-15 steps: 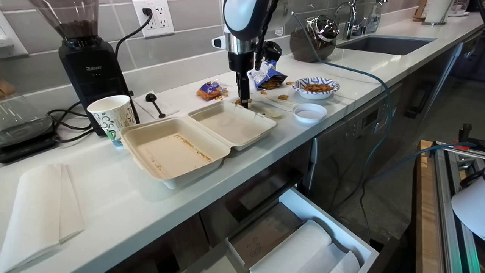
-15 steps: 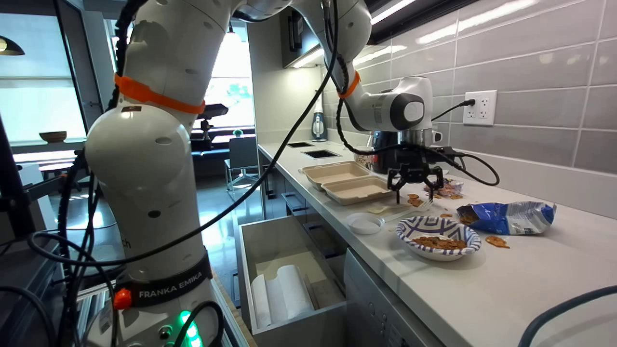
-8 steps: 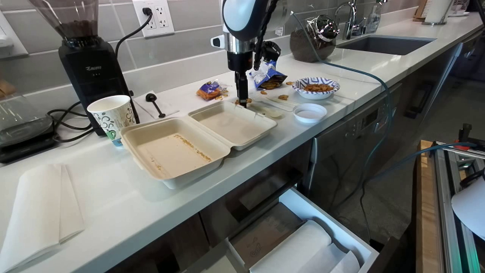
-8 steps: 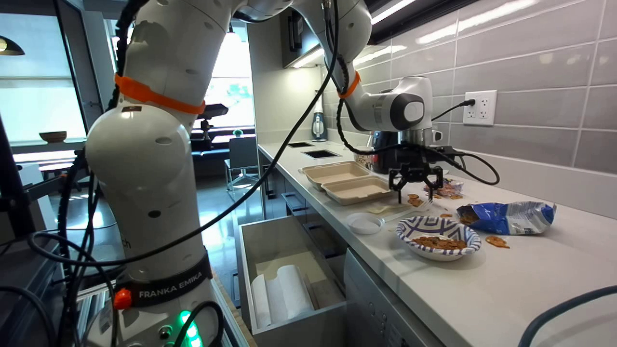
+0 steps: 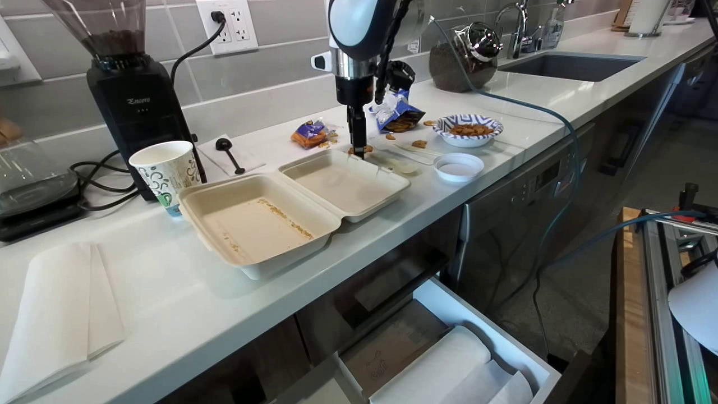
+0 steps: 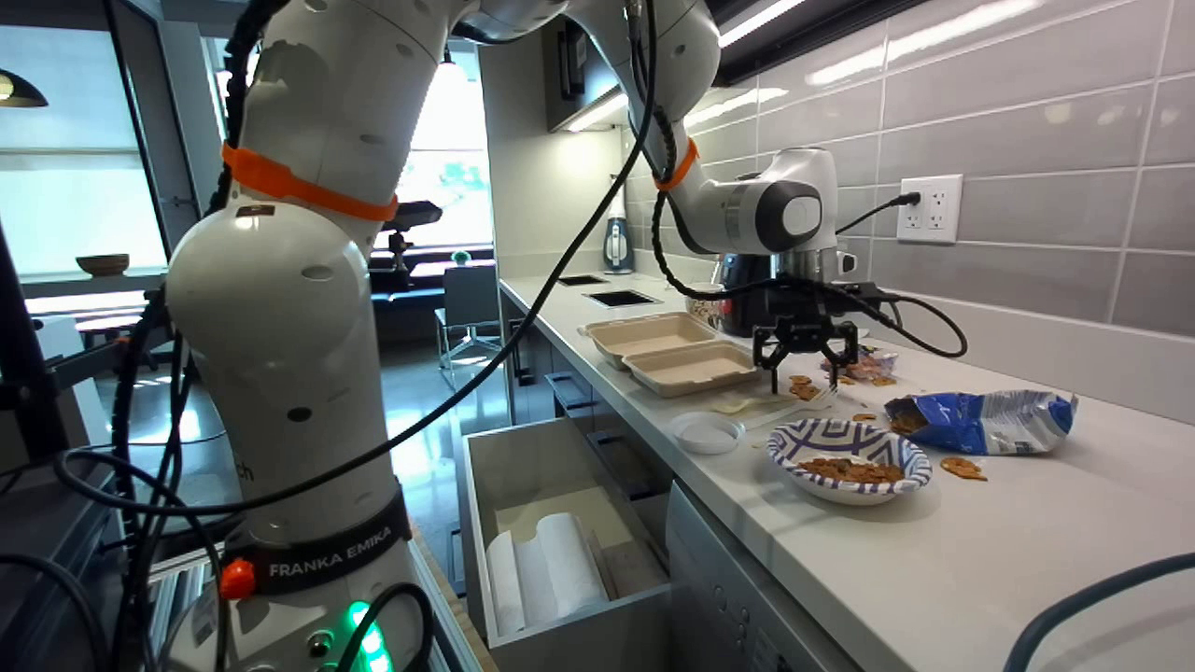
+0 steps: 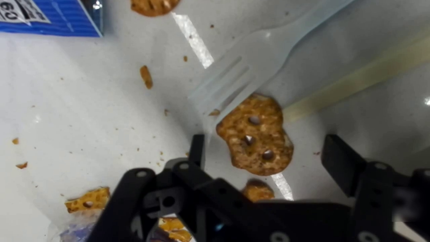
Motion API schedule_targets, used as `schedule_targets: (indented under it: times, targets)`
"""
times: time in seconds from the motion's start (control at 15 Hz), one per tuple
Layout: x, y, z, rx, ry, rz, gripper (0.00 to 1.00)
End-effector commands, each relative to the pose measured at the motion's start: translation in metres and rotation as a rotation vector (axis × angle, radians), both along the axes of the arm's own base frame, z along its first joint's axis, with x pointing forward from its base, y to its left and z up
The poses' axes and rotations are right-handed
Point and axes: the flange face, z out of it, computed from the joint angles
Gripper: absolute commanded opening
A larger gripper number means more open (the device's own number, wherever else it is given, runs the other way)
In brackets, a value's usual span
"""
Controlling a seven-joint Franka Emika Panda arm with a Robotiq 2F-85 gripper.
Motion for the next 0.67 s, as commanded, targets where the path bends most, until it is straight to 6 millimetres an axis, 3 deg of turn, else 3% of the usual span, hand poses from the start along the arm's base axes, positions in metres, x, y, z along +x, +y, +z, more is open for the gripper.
schedule_targets:
  times: [0.0, 0.13, 0.33, 0.6]
  targets:
    - [0.0024, -0.0004, -0.0056, -0.009, -0.002, -0.01, 0.9]
    - [0.002, -0.002, -0.0059, -0.012, -0.001, -0.013, 0.88]
    - [0.0026, -0.0024, -0.0054, -0.016, -0.003, -0.017, 0.76]
    - [0.0044, -0.0001, -0.0059, -0.02, -0.003, -0.017, 0.77]
